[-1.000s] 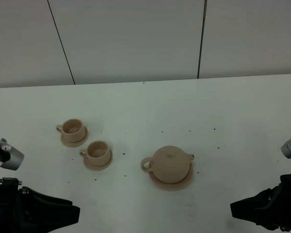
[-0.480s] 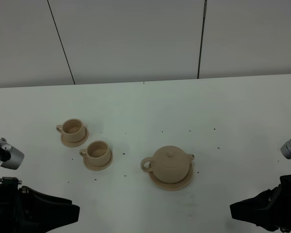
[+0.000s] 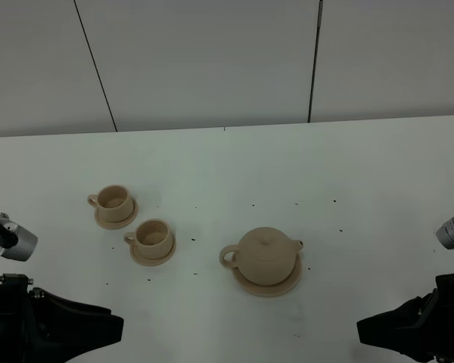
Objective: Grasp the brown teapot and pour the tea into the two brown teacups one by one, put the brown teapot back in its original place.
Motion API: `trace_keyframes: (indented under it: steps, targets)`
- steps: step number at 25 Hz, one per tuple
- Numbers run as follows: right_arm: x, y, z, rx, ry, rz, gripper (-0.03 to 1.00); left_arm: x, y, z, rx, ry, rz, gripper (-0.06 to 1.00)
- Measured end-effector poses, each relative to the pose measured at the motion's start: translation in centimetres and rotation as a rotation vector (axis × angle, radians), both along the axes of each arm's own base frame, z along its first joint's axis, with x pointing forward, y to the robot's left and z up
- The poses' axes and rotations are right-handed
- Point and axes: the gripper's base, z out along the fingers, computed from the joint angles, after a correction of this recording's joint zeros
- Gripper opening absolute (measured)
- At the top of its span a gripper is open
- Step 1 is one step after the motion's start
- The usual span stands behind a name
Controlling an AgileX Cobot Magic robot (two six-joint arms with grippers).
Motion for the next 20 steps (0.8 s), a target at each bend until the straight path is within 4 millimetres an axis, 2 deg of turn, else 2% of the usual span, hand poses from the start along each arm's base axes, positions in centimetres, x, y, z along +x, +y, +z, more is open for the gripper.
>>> trace_keyframes:
  steps: [4,6,9,12,14,20]
  targets:
    - [0.0,0.0,0.1,0.011,0.003,-0.005,0.24,-0.6,-0.1,0.8,-0.019,0.010,0.007,0.37]
    - [0.0,0.1,0.1,0.012,0.004,-0.002,0.24,-1.2,-0.3,2.3,-0.027,-0.030,-0.011,0.35]
    - [0.0,0.1,0.1,0.013,0.006,-0.001,0.24,-2.6,-0.4,5.5,-0.004,-0.163,-0.024,0.32]
    - [0.0,0.1,0.1,0.013,0.006,-0.001,0.24,-5.1,0.0,7.7,0.092,-0.268,0.010,0.30]
    - [0.0,0.1,0.1,0.013,0.006,-0.001,0.24,-6.8,0.4,8.3,0.165,-0.298,0.061,0.29]
    - [0.0,0.1,0.1,0.014,0.006,0.000,0.24,-10.5,3.2,7.5,0.453,-0.230,0.370,0.29]
